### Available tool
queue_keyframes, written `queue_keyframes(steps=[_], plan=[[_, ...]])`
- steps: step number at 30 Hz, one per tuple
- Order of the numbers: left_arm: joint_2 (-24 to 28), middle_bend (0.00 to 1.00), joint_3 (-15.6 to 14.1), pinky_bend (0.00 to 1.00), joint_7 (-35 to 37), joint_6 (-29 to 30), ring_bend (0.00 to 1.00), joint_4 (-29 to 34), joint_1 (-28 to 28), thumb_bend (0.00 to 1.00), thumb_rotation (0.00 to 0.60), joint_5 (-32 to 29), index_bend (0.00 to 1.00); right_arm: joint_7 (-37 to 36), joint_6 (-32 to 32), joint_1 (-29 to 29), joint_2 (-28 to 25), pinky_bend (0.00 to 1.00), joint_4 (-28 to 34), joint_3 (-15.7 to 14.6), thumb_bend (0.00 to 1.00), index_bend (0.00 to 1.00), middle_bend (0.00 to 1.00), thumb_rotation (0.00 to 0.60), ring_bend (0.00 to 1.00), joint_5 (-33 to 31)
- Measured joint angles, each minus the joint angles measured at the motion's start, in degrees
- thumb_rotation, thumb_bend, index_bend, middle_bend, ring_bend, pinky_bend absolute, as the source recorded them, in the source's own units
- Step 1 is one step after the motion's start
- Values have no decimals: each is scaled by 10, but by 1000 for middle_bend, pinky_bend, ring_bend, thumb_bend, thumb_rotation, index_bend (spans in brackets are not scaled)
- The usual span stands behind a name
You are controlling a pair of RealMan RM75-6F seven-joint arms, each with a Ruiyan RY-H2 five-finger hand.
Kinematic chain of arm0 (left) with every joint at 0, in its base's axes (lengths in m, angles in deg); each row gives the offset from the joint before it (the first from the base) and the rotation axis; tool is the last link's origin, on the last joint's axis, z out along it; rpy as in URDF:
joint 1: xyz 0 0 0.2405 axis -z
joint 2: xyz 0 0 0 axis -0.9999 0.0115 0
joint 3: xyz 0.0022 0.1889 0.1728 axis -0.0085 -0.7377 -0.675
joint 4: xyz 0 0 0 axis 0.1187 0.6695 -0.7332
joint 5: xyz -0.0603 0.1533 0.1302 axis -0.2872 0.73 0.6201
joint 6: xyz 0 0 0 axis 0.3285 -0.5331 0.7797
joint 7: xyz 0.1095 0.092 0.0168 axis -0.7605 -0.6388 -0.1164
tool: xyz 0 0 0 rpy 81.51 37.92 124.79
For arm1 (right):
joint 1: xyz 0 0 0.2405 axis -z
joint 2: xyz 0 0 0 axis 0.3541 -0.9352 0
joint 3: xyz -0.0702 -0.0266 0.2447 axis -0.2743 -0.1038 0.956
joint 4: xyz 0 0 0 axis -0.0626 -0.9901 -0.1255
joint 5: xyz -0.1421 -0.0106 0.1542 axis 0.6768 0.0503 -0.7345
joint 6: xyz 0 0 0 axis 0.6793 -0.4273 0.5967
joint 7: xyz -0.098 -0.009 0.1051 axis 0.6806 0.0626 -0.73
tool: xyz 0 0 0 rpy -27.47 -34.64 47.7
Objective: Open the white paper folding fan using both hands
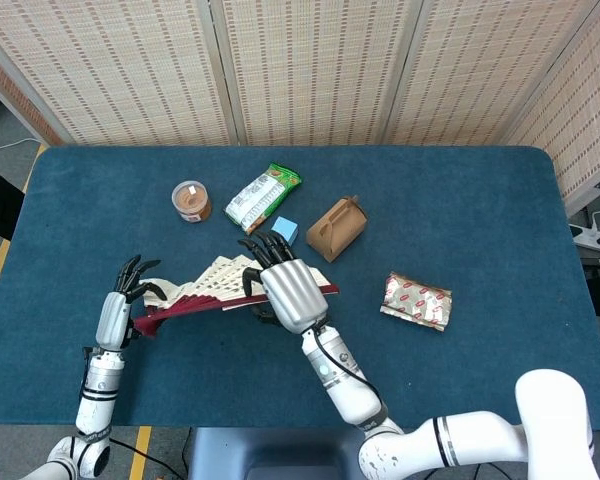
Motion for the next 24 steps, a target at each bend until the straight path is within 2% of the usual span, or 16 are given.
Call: queue_keyframes(steps=[9, 16, 24], plan=[[-7, 157, -1, 0, -2, -6, 0, -49, 3, 600, 600, -9, 744, -20, -5, 35, -68, 0, 32, -45, 624, 707, 117, 600, 0, 62], [-18, 150, 1, 0, 0, -13, 0, -82, 11, 559, 600, -16, 643, -32, -20, 67, -108, 0, 27, -88, 624, 707, 117, 600, 0, 119], [-19, 145, 2, 0, 19, -10, 0, -103, 8, 547, 600, -24, 527, -54, -31, 99, -123, 0, 14, -132, 624, 704, 117, 600, 0, 164]])
